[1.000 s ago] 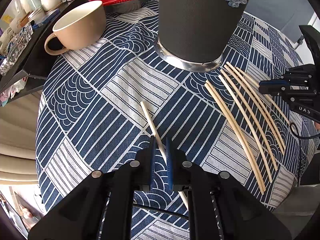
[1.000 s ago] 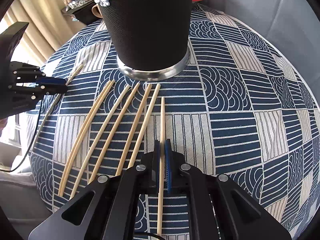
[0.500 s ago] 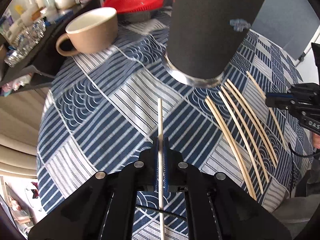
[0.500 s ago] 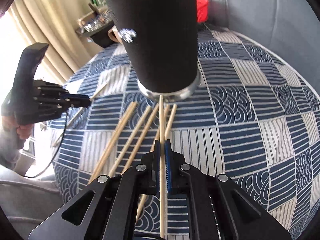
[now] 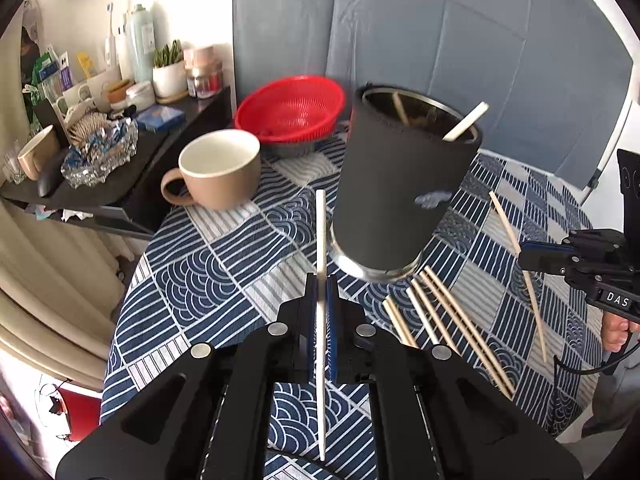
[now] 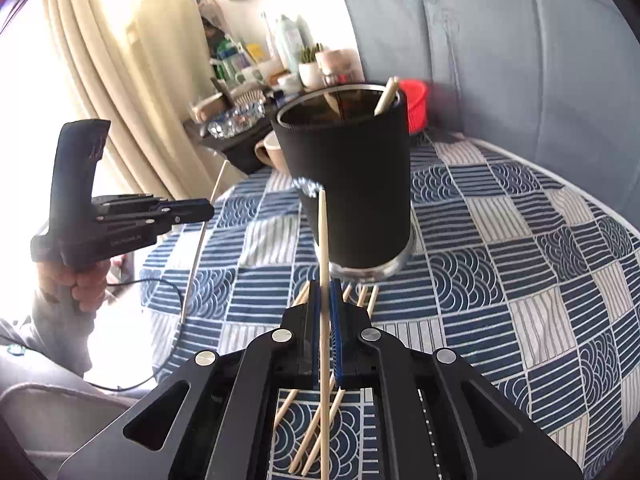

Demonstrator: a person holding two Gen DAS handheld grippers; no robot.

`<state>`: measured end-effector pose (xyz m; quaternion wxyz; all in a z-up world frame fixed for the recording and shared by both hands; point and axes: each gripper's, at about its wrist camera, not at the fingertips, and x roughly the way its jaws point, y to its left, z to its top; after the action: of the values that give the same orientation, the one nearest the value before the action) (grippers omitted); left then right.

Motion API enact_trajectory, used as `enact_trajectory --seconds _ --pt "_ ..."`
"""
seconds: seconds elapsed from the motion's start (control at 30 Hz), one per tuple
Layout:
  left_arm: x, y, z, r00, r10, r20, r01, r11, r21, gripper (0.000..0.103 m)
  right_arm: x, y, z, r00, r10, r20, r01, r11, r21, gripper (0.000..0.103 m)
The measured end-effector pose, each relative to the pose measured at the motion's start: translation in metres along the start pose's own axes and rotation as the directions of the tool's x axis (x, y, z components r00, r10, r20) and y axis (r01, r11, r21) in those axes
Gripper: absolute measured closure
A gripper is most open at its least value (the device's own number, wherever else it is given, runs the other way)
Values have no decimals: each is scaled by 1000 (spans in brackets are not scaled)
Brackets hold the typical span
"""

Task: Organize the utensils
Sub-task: 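Lift the chopstick with the right tool and carry it over the holder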

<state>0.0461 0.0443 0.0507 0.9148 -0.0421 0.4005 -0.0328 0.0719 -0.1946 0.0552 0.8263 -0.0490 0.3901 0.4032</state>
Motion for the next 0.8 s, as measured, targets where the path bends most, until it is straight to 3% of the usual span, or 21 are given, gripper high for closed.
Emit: enact_trajectory --seconds 0.1,0.4,0.7,0.8 --pt "-10 -4 3 998 -50 22 50 999 2 99 -11 1 4 999 13 37 -12 1000 -6 98" --pt "-42 -23 31 982 -88 166 79 995 55 98 -38 9 25 976 46 211 -41 999 -28 98" --pt "-57 -34 71 958 -67 278 41 994 98 98 -37 24 68 951 79 298 -45 992 -118 98" --pt "-63 -37 89 941 -65 332 33 994 100 99 -43 23 87 935 99 340 -55 989 -135 98"
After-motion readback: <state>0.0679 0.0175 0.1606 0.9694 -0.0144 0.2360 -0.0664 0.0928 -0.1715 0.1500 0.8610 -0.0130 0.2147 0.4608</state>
